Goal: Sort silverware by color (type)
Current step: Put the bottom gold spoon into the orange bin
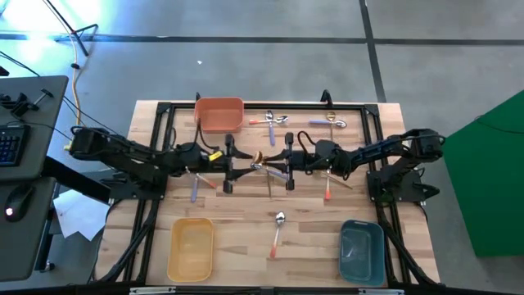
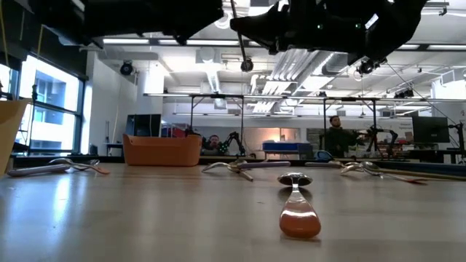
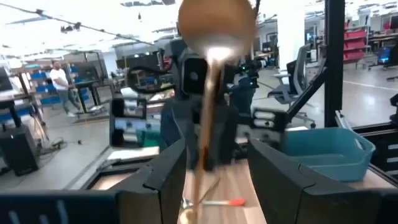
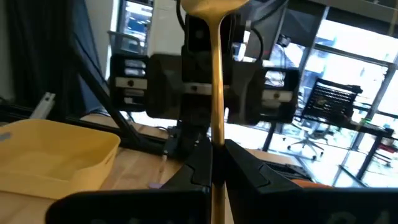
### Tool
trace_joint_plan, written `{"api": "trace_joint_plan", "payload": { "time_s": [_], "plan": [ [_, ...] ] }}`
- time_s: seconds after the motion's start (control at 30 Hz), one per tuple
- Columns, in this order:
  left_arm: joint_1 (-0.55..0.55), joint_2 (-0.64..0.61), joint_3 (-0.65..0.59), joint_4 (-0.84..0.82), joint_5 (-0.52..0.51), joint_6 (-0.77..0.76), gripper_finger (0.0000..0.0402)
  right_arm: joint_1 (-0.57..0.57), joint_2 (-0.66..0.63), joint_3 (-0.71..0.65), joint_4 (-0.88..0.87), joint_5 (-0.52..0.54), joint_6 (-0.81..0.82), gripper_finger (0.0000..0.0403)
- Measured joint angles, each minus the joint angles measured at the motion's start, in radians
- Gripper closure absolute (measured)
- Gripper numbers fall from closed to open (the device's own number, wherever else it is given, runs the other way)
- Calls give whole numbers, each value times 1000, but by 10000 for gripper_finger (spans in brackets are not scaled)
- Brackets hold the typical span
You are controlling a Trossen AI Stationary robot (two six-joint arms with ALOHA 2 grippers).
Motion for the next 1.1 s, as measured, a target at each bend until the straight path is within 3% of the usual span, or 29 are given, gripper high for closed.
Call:
{"api": "trace_joint_plan", "payload": {
  "time_s": [0.4,0.5,0.73,0.9,1.1],
  "plan": [
    [-51,56,112,-9,54,22,246,84,0,0,23,53,-2,393],
    [-57,56,120,-11,54,27,274,96,0,0,32,79,-2,393],
    [-57,56,142,-13,51,33,391,99,0,0,36,83,0,393],
    [-57,57,167,-43,46,75,394,99,-1,0,37,89,10,382],
    [-57,18,201,-143,22,100,398,98,0,0,7,145,40,322]
  ]
}}
